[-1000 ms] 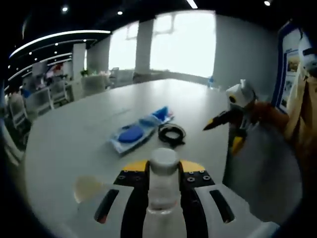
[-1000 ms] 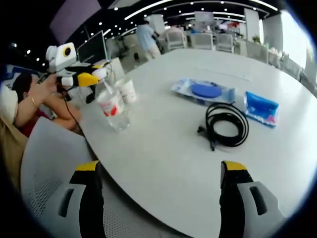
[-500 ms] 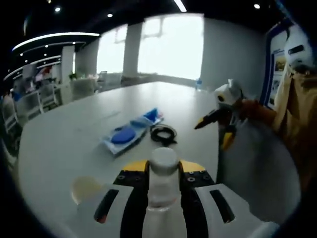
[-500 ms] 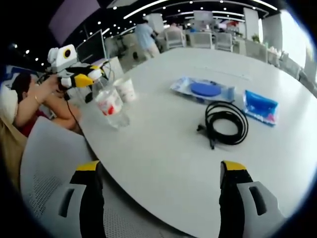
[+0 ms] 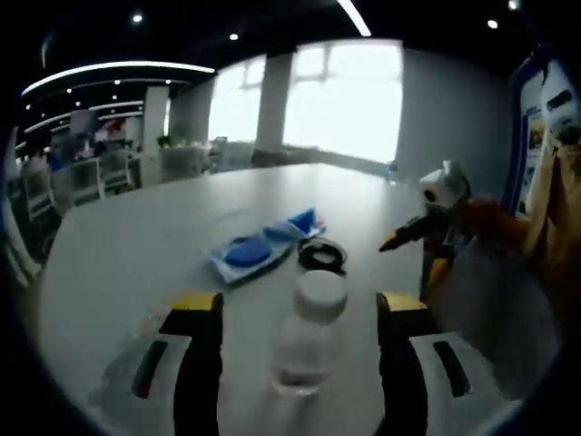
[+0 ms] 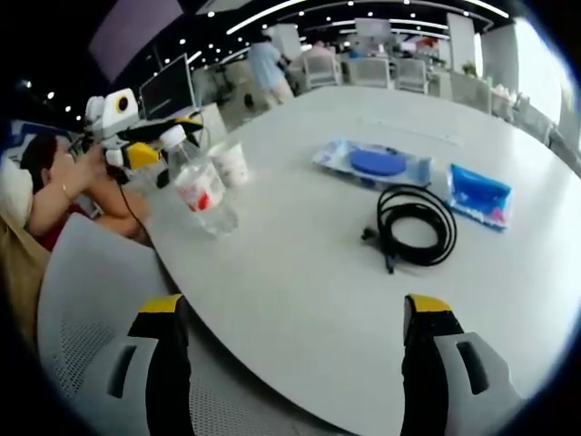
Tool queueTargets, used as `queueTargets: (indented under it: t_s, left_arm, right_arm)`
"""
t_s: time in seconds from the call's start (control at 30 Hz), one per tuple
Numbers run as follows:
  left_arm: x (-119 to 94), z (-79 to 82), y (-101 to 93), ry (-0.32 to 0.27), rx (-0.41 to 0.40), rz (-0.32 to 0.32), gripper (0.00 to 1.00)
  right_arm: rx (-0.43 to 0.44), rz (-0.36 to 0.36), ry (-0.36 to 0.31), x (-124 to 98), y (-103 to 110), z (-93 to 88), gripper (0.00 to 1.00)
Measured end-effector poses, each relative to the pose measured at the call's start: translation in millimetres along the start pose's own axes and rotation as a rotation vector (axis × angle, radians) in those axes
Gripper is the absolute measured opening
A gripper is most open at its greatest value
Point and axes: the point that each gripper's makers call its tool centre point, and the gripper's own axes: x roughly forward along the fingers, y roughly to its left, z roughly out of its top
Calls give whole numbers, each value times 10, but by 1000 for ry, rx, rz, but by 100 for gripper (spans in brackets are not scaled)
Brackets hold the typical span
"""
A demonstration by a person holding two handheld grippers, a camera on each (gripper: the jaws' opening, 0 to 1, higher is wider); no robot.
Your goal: Arrange the tabletop items into an orderly group along one side of the table until the central work area is clear of visible clutter.
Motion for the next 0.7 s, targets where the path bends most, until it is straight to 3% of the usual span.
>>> queueTargets:
  t_s: [0.07,0.13,0.3,0.7]
  left_arm:
    - [21,-27,-10,-4,0,9,93]
    - [38,-59,-33,-1,2,6,100]
    - [92,-140,-154,0,15,-35,99]
    - [195,-380,-134,23,17,-67,94]
  right_arm:
    - [-1,0,0,2,0,1,97]
    - [-1,3,0,4,4,3,97]
    - [-1,14,1,13,23,4,98]
    - [-52,82,-42,31,156,120,99]
